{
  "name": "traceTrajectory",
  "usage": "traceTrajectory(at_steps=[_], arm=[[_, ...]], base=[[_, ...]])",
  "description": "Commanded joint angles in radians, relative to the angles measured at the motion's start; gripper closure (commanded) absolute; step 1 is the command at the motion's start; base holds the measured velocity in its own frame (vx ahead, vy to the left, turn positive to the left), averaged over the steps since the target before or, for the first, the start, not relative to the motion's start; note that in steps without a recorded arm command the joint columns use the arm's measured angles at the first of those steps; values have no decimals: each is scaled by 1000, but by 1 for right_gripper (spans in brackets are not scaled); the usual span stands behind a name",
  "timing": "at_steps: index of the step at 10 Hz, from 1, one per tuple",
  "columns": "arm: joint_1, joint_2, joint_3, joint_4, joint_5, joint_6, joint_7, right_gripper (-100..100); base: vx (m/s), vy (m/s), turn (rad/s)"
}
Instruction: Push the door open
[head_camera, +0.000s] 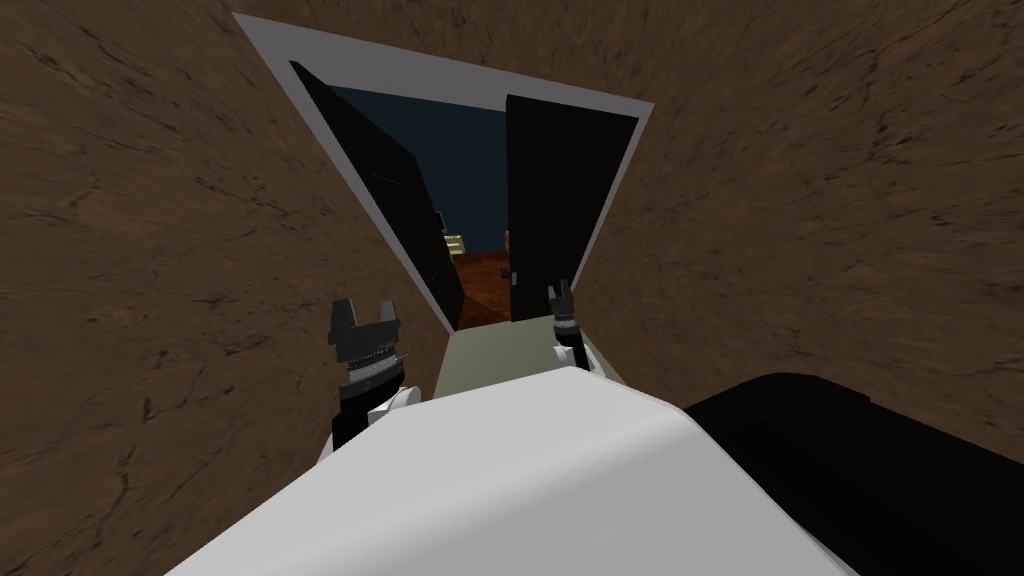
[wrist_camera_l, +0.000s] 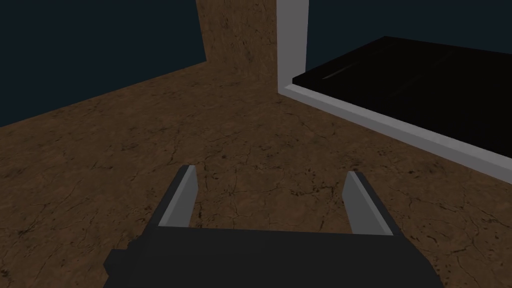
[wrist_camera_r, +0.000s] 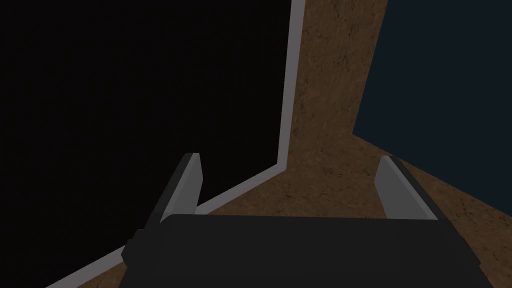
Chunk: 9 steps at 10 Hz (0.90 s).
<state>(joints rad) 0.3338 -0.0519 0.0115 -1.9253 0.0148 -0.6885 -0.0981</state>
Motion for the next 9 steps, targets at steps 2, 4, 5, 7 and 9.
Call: traceTrajectory(at_steps=[2,4,5,7,9], arm=[[-25,-11,-10,75,14,-10,-12,-100],[-45,-18,-18,133,25,-17,-22,-100],[-45,-18,-18,133,25,-17,-22,-100],[-67,-26,-27,195,36,-25,-32,-100],[-88,-32,-35,251,47,-33,-42,-100]], base=[[96,16,-3],[94,17,-7],[65,0,-1],[75,15,-3],[103,9,-7]])
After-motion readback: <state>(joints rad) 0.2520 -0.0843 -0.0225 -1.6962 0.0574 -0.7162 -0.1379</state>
